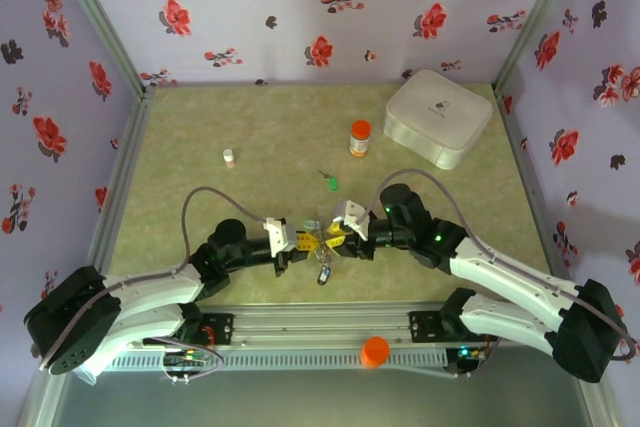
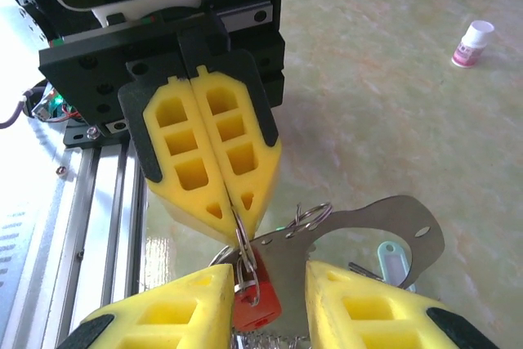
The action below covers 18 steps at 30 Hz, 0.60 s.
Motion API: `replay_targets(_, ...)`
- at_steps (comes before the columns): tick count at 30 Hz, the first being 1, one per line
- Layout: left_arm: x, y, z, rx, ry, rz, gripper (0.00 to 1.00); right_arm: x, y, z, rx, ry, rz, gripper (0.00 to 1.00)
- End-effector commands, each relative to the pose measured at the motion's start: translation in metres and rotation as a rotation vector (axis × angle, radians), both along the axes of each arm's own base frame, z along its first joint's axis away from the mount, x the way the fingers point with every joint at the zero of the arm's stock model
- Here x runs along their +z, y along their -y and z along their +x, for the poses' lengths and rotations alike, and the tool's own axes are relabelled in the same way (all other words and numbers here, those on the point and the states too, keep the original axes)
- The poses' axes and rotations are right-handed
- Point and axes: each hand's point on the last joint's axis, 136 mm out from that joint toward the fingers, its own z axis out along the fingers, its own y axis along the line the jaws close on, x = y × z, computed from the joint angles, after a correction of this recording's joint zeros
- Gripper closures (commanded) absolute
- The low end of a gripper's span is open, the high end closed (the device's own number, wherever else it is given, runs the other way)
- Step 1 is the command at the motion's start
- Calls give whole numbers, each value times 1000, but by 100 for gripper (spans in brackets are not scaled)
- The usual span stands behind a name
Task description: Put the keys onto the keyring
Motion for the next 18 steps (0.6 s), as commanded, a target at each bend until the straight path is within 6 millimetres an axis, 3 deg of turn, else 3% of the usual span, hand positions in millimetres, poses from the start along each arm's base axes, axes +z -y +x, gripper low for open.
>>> replay_targets(1, 23, 6, 0, -24, 46, -65, 100, 7, -4, -1, 11, -9, 35, 71)
replay_targets(12, 24, 6, 1, -23, 49, -68, 100, -3, -12, -9, 73, -50, 8, 74)
replay_targets(18, 25, 6, 0, -27, 50, -70, 100, -1, -18, -10, 91, -57, 18, 86)
